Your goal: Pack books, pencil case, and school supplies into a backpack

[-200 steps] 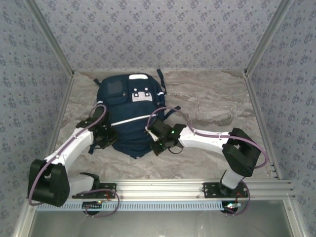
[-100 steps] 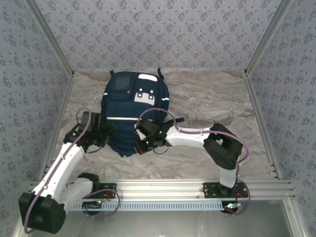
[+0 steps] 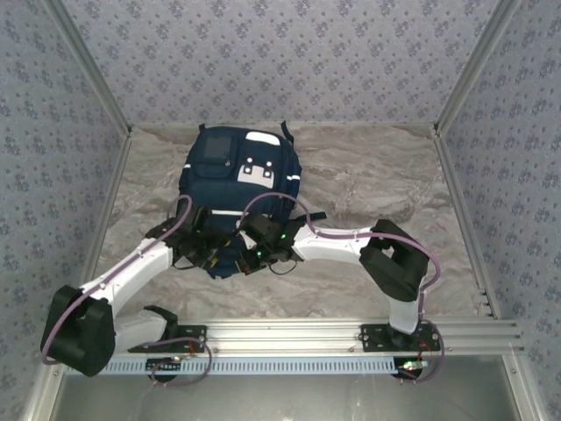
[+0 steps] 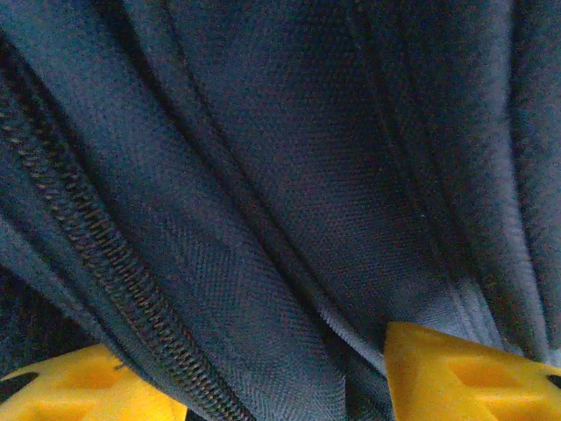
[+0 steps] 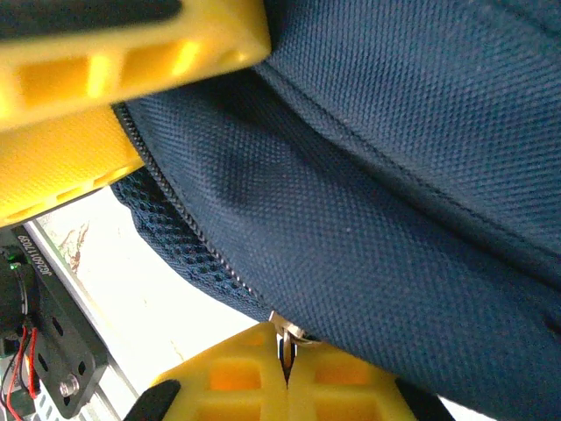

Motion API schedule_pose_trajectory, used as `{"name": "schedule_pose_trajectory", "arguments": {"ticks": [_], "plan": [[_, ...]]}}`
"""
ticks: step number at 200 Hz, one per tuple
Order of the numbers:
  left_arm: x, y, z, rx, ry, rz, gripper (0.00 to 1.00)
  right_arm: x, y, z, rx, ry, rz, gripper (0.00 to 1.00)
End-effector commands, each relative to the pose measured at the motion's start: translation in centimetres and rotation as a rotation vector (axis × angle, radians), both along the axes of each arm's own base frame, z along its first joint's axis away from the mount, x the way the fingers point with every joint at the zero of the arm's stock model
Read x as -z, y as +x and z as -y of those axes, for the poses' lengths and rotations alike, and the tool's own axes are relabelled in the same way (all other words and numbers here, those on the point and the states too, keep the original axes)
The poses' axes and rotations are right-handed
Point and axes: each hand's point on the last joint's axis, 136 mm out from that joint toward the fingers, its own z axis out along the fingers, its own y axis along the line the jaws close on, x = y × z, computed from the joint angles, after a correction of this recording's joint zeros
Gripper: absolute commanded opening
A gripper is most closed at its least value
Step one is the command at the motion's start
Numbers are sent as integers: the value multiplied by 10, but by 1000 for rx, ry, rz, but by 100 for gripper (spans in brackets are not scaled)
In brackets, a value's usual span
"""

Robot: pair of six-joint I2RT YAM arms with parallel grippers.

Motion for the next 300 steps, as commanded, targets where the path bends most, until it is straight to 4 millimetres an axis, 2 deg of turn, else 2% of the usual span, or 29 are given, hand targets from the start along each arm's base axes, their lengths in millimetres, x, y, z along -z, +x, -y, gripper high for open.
{"name": "schedule_pose_trajectory", "arguments": {"ticks": [1,20,40,65,67,70,95,130,171,241,300], "plan": [[-4,11,-3,-33,24,38,44,-7,-5,3,-10,-14,20,0],[-8,13,-8,-37,43,59,31,-3,-4,13,-14,-69,40,0],[-14,14,-16,-46,68,76,12,-1,-3,25,-9,-114,57,0],[-17,14,-25,-71,71,75,0,-3,4,35,1,-145,89,0],[-18,14,-25,-73,71,75,0,-4,5,35,3,-146,92,0],[-18,14,-26,-75,69,78,0,7,0,44,1,-176,82,0],[-22,15,-30,-87,60,80,0,14,1,56,9,-211,89,0],[-28,16,-34,-104,38,88,0,15,7,72,38,-217,91,0],[-39,14,-35,-104,14,108,0,16,24,96,62,-246,146,0],[-44,6,-25,-23,-32,116,0,16,58,105,107,-137,168,0],[-50,-2,-18,72,-49,142,0,4,98,115,144,-97,317,0]]}}
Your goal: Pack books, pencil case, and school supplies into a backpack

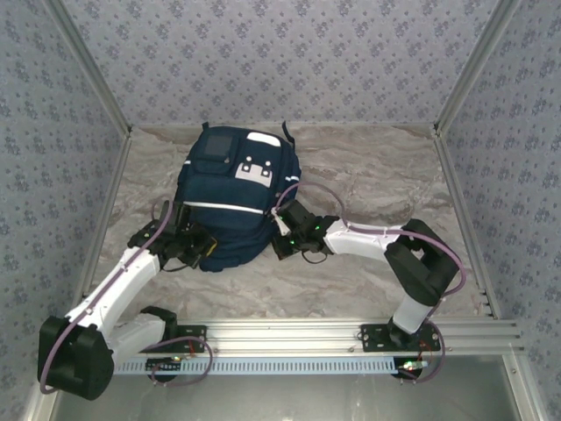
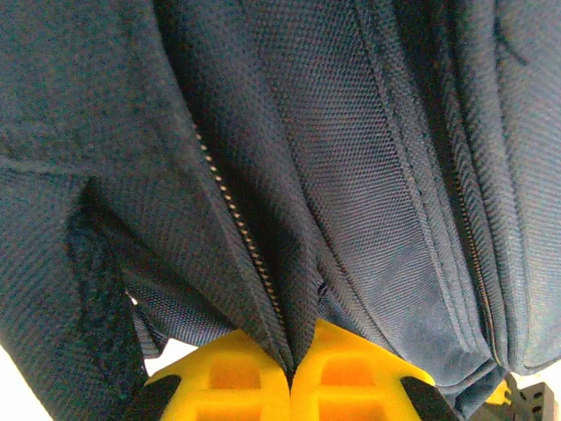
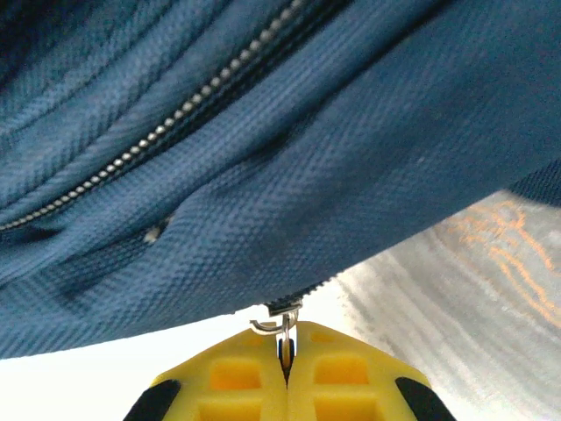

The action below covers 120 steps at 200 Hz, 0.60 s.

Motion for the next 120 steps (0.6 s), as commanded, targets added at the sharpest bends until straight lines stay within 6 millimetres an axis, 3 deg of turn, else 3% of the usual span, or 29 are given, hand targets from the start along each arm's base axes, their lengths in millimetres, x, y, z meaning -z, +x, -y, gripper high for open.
{"name": "schedule_pose_trajectory", "arguments": {"ticks": [1,70,120], "plan": [[-16,-2,3,69,-3,43,0,-8,25,15,38,-7,83,0],[-23,-4,10,124,-31,72,0,1,84,43,210,8,20,2],[-22,-4,13,142,-40,79,0,6,110,64,342,58,-32,9]]}}
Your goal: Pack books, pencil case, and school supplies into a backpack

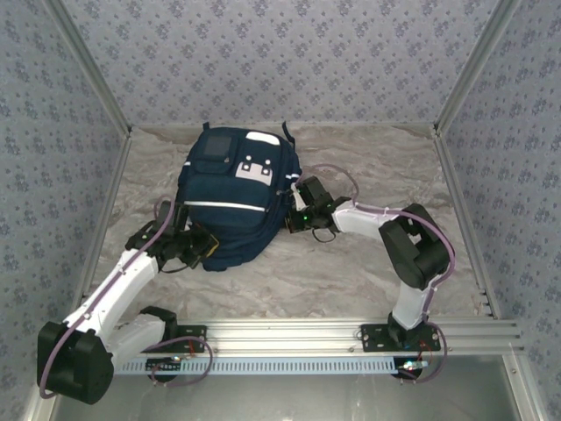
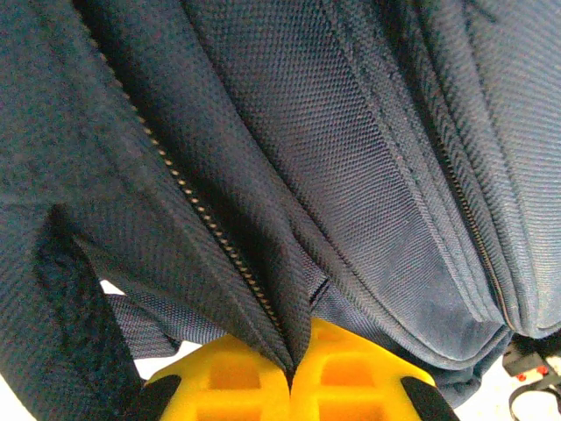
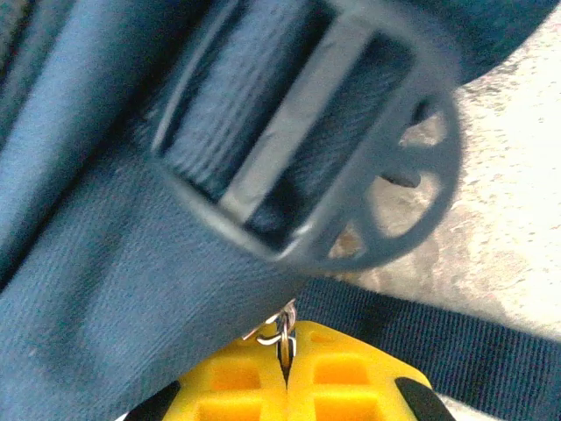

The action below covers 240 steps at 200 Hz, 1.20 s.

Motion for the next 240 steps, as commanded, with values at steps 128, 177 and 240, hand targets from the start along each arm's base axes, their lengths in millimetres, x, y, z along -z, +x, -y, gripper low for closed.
{"name": "schedule_pose_trajectory", "arguments": {"ticks": [128,177,240], "plan": [[-6,17,57,195,5,52,0,-4,46,67,324,117,1,0],[0,24,109,268,-11,50,0,-3,43,111,442,95,34,0],[16,24,166,355,-5,27,0,1,11,200,725,-197,68,55]]}}
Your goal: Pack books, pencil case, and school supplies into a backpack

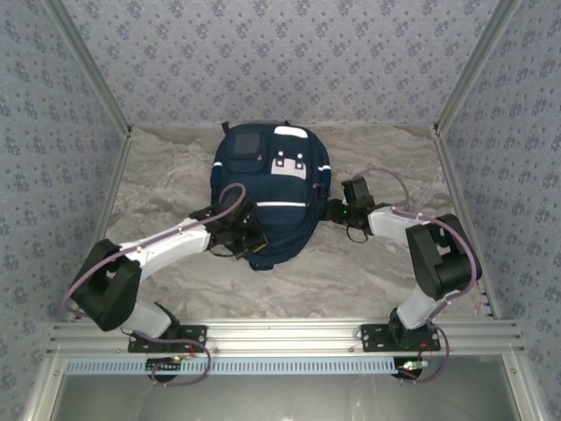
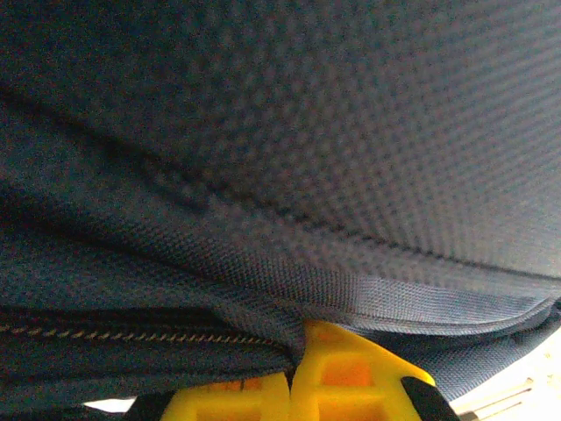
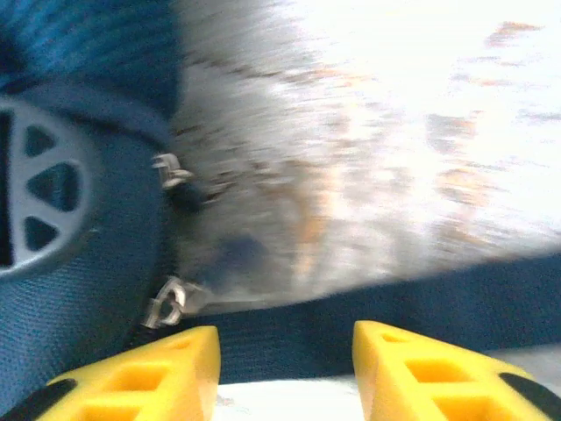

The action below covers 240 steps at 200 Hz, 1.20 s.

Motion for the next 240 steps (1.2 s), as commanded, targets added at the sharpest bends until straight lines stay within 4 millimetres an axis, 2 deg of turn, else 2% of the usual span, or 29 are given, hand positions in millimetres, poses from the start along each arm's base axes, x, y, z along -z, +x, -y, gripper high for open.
{"name": "schedule_pose_trajectory", "arguments": {"ticks": [1,20,35,54,84,98,132,143,160,179,184,188,193,201,223,240], "plan": [[-12,9,30,32,-60,52,0,-4,-19,56,192,-184,-2,56],[-9,8,45,50,-61,52,0,-19,-34,82,289,-252,22,60],[-9,7,55,67,-65,55,0,-42,-44,101,357,-303,90,60],[-11,4,66,99,-64,58,0,-70,-54,112,399,-307,174,59],[-13,-5,70,138,-47,56,0,-98,-59,110,389,-244,264,59],[-16,-11,72,168,-47,73,0,-104,-59,104,349,-232,287,59],[-15,-21,62,189,-7,84,1,-113,-60,97,322,-196,324,59],[-15,-24,60,202,-4,88,11,-117,-59,93,305,-187,337,59],[-19,-28,60,243,-20,105,34,-123,-58,89,286,-174,356,62],[-36,-30,59,305,-39,175,54,-135,-59,82,248,-148,383,78],[-42,-29,55,318,-24,202,58,-139,-59,79,233,-136,394,86],[-46,-28,51,323,-8,224,62,-143,-59,78,222,-128,405,97],[-53,-27,47,331,7,254,71,-147,-61,76,210,-120,419,100],[-67,-25,40,351,27,315,96,-154,-63,74,195,-105,440,100],[-111,-21,24,408,52,507,98,-177,-69,59,87,-60,520,100],[-152,-20,19,467,-24,674,98,-190,-76,54,44,-35,563,100]]}}
